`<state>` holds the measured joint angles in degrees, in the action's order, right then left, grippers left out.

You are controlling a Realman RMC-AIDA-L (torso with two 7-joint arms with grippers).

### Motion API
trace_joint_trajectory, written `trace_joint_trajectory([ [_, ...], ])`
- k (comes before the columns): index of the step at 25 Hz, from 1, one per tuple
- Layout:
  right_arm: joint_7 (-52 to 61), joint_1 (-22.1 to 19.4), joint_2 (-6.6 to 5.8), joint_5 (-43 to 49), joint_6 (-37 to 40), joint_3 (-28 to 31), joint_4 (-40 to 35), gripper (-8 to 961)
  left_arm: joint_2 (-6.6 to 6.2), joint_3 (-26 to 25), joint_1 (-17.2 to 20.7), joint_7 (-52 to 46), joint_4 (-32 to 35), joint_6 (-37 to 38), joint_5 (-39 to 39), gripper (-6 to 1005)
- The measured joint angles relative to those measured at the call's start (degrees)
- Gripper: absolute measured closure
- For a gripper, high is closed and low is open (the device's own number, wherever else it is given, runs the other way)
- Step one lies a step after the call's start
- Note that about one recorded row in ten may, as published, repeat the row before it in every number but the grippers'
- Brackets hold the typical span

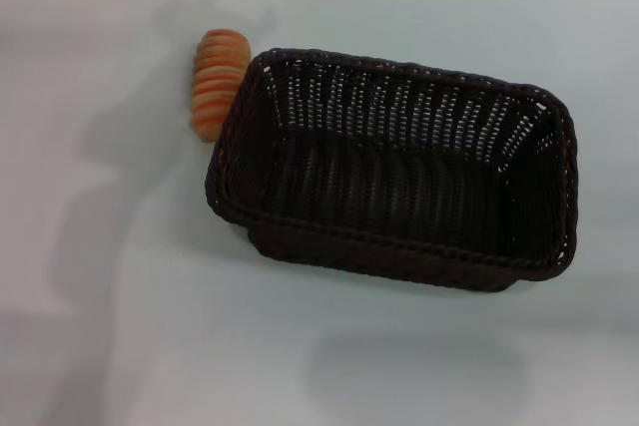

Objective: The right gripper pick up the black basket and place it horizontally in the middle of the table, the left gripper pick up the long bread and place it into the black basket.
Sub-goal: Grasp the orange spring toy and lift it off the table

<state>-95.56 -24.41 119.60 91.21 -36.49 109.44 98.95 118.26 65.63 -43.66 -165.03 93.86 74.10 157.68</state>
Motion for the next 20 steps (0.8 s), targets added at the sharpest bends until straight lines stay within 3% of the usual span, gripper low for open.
trace_joint_trajectory([
  [1,-0.08,-0.15,0.00,-0.33,-0.20,0.89,-0.12,408,-0.12,-2.01,-4.00,0.01,-5.80,1.48,1.59,168],
  [7,-0.14,-1.55,0.03,-0.54,-0.75,2.63,0.39,407,-0.25,-6.00,-11.15,0.03,-15.80,2.79,6.49,167],
  [10,-0.15,-2.22,0.01,-0.47,-0.86,2.70,0.85,407,-1.07,-8.89,-15.07,0.04,-22.07,3.69,7.84,167],
  [20,-0.15,-2.48,0.08,-0.48,-3.60,2.24,2.88,407,-4.57,-8.37,-21.29,0.06,-38.04,2.61,7.98,168],
])
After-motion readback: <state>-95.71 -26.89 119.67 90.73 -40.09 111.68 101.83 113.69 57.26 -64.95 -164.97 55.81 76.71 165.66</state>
